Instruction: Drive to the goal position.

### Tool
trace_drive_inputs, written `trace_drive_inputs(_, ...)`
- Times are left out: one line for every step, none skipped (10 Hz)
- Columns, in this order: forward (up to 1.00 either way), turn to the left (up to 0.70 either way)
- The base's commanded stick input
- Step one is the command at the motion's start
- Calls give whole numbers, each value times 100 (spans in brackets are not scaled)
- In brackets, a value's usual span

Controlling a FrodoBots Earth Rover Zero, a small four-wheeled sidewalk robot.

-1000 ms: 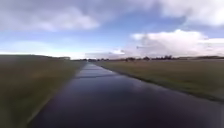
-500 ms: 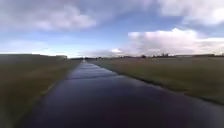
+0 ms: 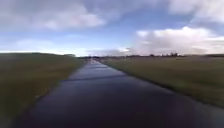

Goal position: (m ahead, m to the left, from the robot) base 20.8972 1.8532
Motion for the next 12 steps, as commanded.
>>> trace_drive_inputs(100,0)
trace_drive_inputs(100,0)
trace_drive_inputs(100,0)
trace_drive_inputs(100,0)
trace_drive_inputs(100,0)
trace_drive_inputs(100,0)
trace_drive_inputs(100,0)
trace_drive_inputs(100,0)
trace_drive_inputs(100,0)
trace_drive_inputs(100,0)
trace_drive_inputs(100,0)
trace_drive_inputs(100,0)
